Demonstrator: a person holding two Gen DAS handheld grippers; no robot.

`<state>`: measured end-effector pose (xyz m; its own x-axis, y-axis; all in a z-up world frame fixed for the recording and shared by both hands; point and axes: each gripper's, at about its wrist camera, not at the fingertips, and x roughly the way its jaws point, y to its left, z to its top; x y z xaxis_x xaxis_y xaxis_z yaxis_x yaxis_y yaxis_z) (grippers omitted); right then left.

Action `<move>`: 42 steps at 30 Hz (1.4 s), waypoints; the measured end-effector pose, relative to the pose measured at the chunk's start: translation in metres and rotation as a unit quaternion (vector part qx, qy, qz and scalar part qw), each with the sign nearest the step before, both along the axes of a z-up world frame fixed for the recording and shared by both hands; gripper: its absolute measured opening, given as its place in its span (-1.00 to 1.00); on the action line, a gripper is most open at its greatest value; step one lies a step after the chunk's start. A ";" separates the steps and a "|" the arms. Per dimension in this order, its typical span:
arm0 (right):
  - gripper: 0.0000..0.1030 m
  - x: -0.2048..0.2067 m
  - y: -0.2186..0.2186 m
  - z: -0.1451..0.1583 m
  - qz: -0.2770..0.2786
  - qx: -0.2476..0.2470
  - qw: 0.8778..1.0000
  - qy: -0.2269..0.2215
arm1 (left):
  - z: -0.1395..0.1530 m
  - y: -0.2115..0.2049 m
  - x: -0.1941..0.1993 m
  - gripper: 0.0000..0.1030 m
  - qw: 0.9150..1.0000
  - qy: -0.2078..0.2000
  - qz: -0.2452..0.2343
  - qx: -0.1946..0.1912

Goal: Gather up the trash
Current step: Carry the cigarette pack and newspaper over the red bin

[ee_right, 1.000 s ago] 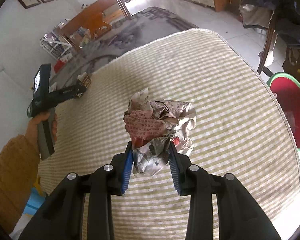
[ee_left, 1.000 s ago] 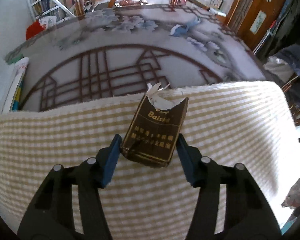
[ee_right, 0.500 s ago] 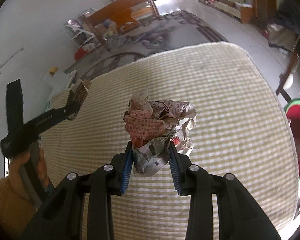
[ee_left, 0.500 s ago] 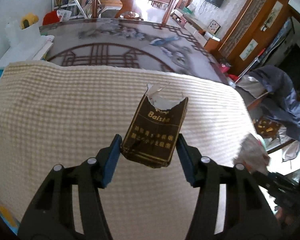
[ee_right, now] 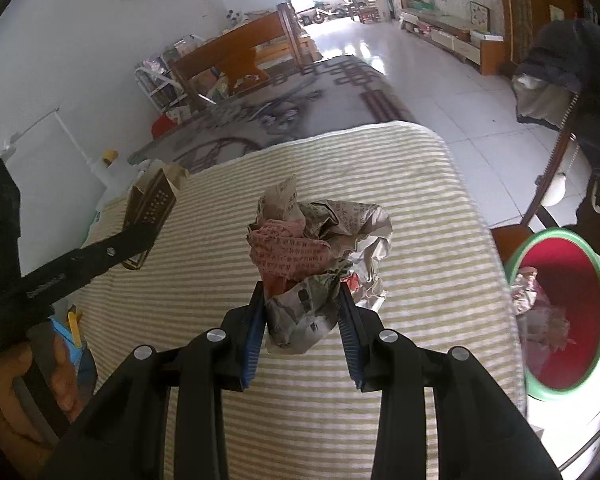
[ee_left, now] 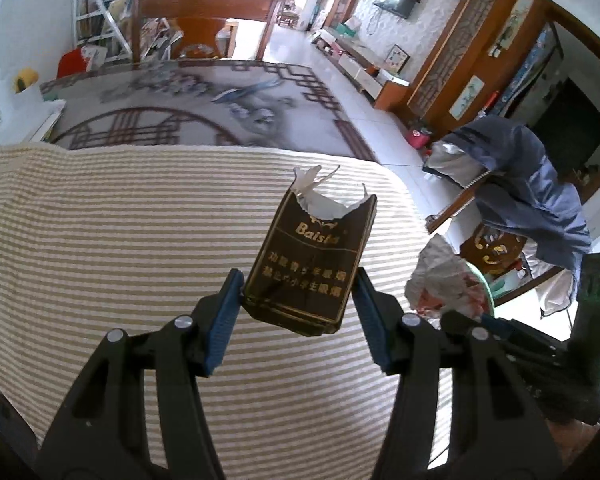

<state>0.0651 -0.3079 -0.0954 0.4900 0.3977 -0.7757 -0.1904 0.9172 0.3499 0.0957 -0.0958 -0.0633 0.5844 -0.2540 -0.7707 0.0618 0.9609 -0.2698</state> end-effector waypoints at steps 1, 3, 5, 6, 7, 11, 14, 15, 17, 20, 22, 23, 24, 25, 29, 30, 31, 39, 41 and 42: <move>-0.34 -0.001 -0.007 0.000 -0.002 0.000 1.000 0.000 | 0.002 -0.007 0.000 0.04 1.000 -0.003 -0.003 0.001; -0.34 -0.004 -0.018 -0.001 -0.005 0.000 1.000 0.000 | 0.005 -0.020 0.000 0.04 1.000 -0.008 -0.009 0.003; -0.34 -0.006 -0.030 -0.002 -0.008 0.000 1.000 0.001 | 0.008 -0.035 0.000 0.04 1.000 -0.012 -0.015 0.004; -0.34 -0.007 -0.035 -0.003 -0.010 0.001 1.000 0.002 | 0.008 -0.040 -0.001 0.04 1.000 -0.013 -0.018 0.005; -0.34 -0.008 -0.040 -0.003 -0.012 0.001 1.000 0.003 | 0.008 -0.049 -0.001 0.04 1.000 -0.013 -0.023 0.006; -0.33 -0.009 -0.063 -0.007 -0.022 0.002 1.000 0.011 | 0.008 -0.075 -0.003 0.04 0.999 -0.012 -0.037 0.008; -0.33 -0.011 -0.081 -0.007 -0.033 0.002 0.999 0.011 | 0.008 -0.095 -0.002 0.04 0.999 -0.013 -0.049 0.012; -0.33 -0.012 -0.087 -0.007 -0.037 0.003 0.999 0.011 | 0.007 -0.100 -0.002 0.04 0.998 -0.014 -0.053 0.013; -0.33 -0.013 -0.100 -0.005 -0.047 0.003 0.999 0.009 | 0.007 -0.111 -0.002 0.04 0.998 -0.014 -0.060 0.013; -0.33 -0.014 -0.116 -0.003 -0.059 0.004 0.998 0.006 | 0.007 -0.128 -0.001 0.04 0.997 -0.014 -0.073 0.016; -0.33 -0.015 -0.123 -0.003 -0.065 0.005 0.998 0.005 | 0.008 -0.136 -0.001 0.04 0.996 -0.015 -0.080 0.019; -0.33 -0.015 -0.129 -0.003 -0.070 0.005 0.998 0.005 | 0.008 -0.142 0.000 0.04 0.996 -0.015 -0.086 0.020; -0.33 -0.015 -0.133 -0.003 -0.074 0.006 0.997 0.004 | 0.008 -0.146 0.000 0.04 0.996 -0.015 -0.089 0.022; -0.33 -0.016 -0.137 -0.003 -0.077 0.006 0.997 0.004 | 0.009 -0.151 0.000 0.04 0.995 -0.016 -0.092 0.023; -0.33 -0.017 -0.152 -0.004 -0.090 0.008 0.996 0.004 | 0.010 -0.169 0.001 0.04 0.994 -0.017 -0.107 0.029; -0.33 -0.017 -0.154 -0.004 -0.093 0.009 0.996 0.004 | 0.010 -0.173 0.001 0.04 0.993 -0.016 -0.111 0.031; -0.33 -0.017 -0.156 -0.004 -0.096 0.009 0.995 0.004 | 0.009 -0.178 0.001 0.04 0.993 -0.016 -0.115 0.034; -0.33 -0.018 -0.188 -0.007 -0.129 0.011 0.992 0.007 | 0.005 -0.207 0.006 0.04 0.989 -0.007 -0.141 0.038; -0.33 -0.018 -0.197 -0.008 -0.138 0.012 0.990 0.008 | 0.003 -0.216 0.008 0.04 0.988 -0.004 -0.149 0.039; -0.33 -0.019 -0.202 -0.008 -0.143 0.012 0.990 0.008 | 0.002 -0.219 0.009 0.04 0.988 -0.002 -0.152 0.039</move>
